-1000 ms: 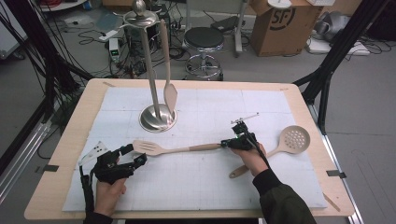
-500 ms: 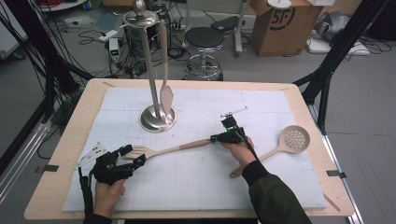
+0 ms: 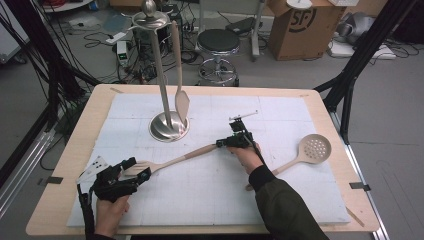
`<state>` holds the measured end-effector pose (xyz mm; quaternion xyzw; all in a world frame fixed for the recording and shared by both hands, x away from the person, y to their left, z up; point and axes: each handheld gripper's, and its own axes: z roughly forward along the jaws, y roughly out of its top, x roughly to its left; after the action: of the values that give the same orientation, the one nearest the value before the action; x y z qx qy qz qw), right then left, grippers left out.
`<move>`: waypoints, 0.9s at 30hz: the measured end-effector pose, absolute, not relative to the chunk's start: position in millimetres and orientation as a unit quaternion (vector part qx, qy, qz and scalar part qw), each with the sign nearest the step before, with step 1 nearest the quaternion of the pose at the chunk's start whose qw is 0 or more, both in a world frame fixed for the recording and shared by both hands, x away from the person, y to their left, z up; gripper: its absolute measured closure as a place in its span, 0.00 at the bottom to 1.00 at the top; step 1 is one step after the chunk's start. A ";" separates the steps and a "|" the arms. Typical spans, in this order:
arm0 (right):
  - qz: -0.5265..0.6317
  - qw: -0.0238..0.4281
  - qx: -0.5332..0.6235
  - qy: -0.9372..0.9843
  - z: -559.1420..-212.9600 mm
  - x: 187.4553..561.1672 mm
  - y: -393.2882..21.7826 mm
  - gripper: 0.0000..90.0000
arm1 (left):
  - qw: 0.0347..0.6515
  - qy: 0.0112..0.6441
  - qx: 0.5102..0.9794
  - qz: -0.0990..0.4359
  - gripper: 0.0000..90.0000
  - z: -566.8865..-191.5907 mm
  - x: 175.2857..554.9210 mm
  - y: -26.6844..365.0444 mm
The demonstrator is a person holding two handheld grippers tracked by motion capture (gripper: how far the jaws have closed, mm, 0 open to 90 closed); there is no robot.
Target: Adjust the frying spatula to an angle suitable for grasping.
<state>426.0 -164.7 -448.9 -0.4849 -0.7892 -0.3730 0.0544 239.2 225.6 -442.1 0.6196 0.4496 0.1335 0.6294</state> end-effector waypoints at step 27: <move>-0.389 0.079 -0.453 -0.798 -453.2 430.4 -111.3 1.00 | 0.626 0.467 0.604 0.162 0.16 -441.8 217.1 242.8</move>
<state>430.4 -111.3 -453.2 -0.4527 -0.7983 -0.3892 0.0788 217.1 242.8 -441.8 0.6038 0.4668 0.1619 0.6256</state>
